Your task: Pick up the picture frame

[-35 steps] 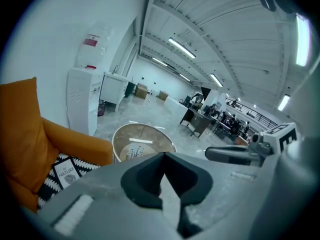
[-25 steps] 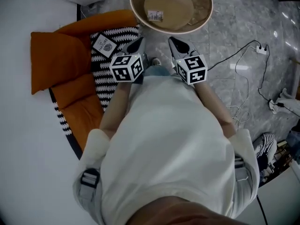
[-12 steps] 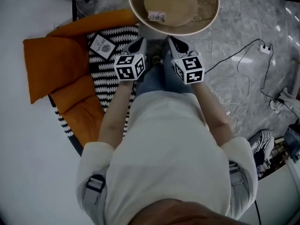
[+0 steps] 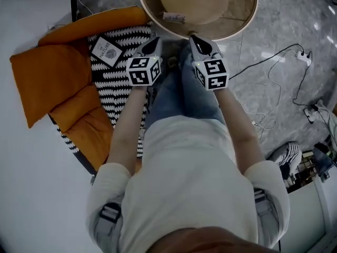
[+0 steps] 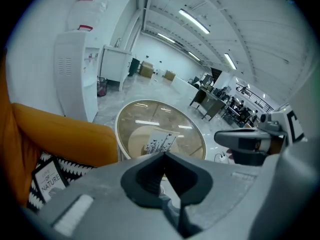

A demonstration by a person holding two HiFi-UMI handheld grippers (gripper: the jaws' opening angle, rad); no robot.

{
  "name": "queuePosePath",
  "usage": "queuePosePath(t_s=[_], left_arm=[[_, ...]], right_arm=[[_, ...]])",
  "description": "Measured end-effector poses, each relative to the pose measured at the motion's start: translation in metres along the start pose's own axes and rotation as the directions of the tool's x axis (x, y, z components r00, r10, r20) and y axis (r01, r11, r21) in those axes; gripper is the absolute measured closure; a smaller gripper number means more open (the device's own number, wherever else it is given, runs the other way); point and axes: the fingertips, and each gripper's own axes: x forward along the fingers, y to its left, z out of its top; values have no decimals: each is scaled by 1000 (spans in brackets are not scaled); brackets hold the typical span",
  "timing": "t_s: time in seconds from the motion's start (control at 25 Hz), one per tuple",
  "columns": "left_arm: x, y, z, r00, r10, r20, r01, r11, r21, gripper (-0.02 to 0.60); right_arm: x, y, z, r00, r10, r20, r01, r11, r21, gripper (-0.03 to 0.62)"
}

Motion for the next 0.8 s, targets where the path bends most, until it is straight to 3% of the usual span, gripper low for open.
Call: queuePosePath(t_s=[0.16,0.4,0.56,0.8], left_arm=[[32,18,-10,999,28,-30,-28,999,20,578],[82,28,-22,997,-23,-79,33,992,122,430],[111,39,-28,994,-22,-110,39,987,157,364],[145,55,-37,990,-17,-138,46,977,206,351]], right_arm=[[30,-12,-21,999,17,-31,-17,1000,-15,588],[75,-22,-53,994,42,-106,-48,997,-53,458],[104,-38,-67,992,12,-128,-19,998,-52,424],[139,-53,-90,986,3,-168,-10,999,-42,402]])
